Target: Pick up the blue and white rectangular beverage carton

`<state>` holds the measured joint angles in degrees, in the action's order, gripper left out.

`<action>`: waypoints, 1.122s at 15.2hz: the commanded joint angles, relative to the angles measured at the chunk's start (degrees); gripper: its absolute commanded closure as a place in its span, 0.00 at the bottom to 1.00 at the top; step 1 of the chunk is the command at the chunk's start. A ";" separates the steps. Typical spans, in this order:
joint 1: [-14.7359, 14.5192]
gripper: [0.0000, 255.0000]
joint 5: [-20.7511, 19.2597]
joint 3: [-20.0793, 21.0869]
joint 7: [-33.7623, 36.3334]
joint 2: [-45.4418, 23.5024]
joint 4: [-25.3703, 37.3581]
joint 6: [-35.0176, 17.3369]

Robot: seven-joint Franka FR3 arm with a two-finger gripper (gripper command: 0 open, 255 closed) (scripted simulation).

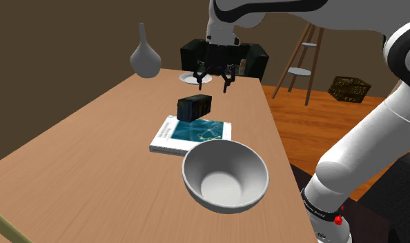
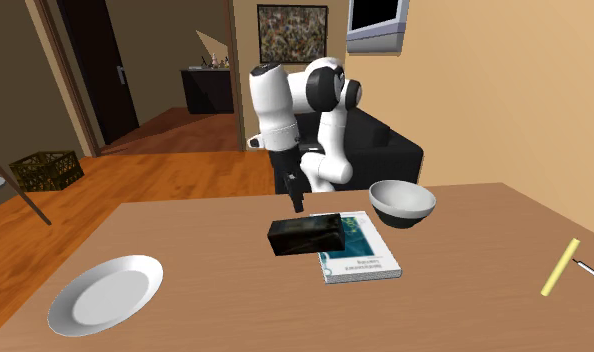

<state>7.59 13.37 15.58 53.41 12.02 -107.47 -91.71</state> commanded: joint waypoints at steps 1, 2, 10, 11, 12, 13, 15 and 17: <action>0.83 0.00 0.35 0.74 8.38 -5.61 4.70 0.61; 1.03 0.00 0.50 0.90 12.20 -8.36 7.04 0.84; 1.03 0.00 0.86 0.89 15.90 -11.50 5.09 -3.38; 1.01 0.00 0.89 0.92 15.65 -11.51 3.91 -4.55; 1.01 0.00 0.89 0.92 15.65 -11.50 3.90 -4.55; 1.01 0.00 0.89 0.92 15.65 -11.51 3.90 -4.55; 1.03 1.00 0.91 0.90 15.60 -11.41 3.80 -4.55; 1.02 1.00 0.92 0.90 15.61 -11.38 3.78 -4.53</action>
<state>8.63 14.29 16.45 69.04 0.68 -103.60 -96.24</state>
